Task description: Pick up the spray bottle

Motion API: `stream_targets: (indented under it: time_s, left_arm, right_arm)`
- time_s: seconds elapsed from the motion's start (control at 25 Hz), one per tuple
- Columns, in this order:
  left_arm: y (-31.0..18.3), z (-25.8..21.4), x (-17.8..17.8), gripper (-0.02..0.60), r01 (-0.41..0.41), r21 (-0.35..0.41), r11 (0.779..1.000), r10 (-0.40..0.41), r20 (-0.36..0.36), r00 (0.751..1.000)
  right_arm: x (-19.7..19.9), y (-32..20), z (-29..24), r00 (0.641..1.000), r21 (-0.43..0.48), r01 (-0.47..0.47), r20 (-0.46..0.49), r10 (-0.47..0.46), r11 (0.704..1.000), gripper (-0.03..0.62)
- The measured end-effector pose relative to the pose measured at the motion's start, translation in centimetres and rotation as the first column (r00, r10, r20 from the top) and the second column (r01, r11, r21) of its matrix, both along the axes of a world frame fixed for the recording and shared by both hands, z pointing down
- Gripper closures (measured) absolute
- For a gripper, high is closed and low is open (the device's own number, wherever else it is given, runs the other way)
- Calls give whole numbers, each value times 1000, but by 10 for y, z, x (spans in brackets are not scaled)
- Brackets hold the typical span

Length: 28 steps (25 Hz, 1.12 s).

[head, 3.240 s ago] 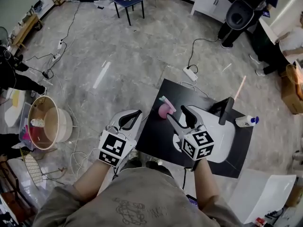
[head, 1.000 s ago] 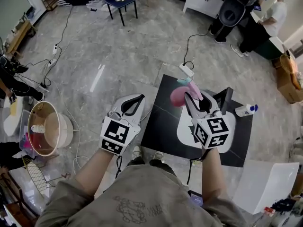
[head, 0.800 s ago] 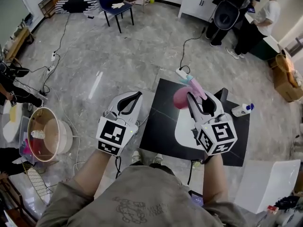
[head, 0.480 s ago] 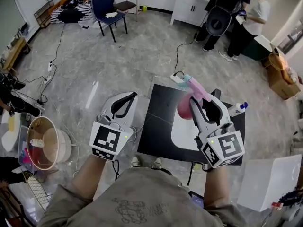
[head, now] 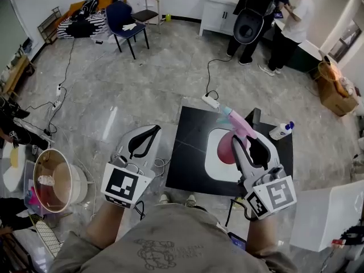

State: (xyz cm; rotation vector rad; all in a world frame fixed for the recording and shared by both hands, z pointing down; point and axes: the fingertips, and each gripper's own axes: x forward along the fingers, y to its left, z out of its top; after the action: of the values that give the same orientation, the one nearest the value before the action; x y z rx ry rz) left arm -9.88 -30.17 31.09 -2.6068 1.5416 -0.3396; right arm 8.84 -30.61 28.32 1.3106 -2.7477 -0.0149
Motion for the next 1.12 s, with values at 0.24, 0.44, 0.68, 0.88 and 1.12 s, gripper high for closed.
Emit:
stream_targets:
  time_s: [0.24, 0.44, 0.68, 0.88, 1.12]
  left_arm:
    - [11, 15, -6, 581, 10, -38, 999, -10, 5, 1000]
    - [22, 24, -16, 581, 28, -66, 997, -28, 12, 1000]
    - [29, 42, -20, 581, 46, -112, 993, -46, 4, 999]
    - [28, 46, -25, 581, 53, -121, 991, -54, -3, 999]
    - [19, 41, -23, 581, 44, -113, 993, -45, -9, 999]
  right_arm:
    - [2, 13, 30, 999, -69, 5, -46, -8, 998, 430]
    - [2, 25, 49, 999, -126, -5, -54, -2, 992, 431]
    - [-3, 28, 67, 998, -167, 4, -56, -13, 986, 431]
    - [-7, 24, 63, 998, -152, 4, -67, -15, 988, 431]
    - [-11, 18, 60, 998, -154, 7, -66, -17, 988, 433]
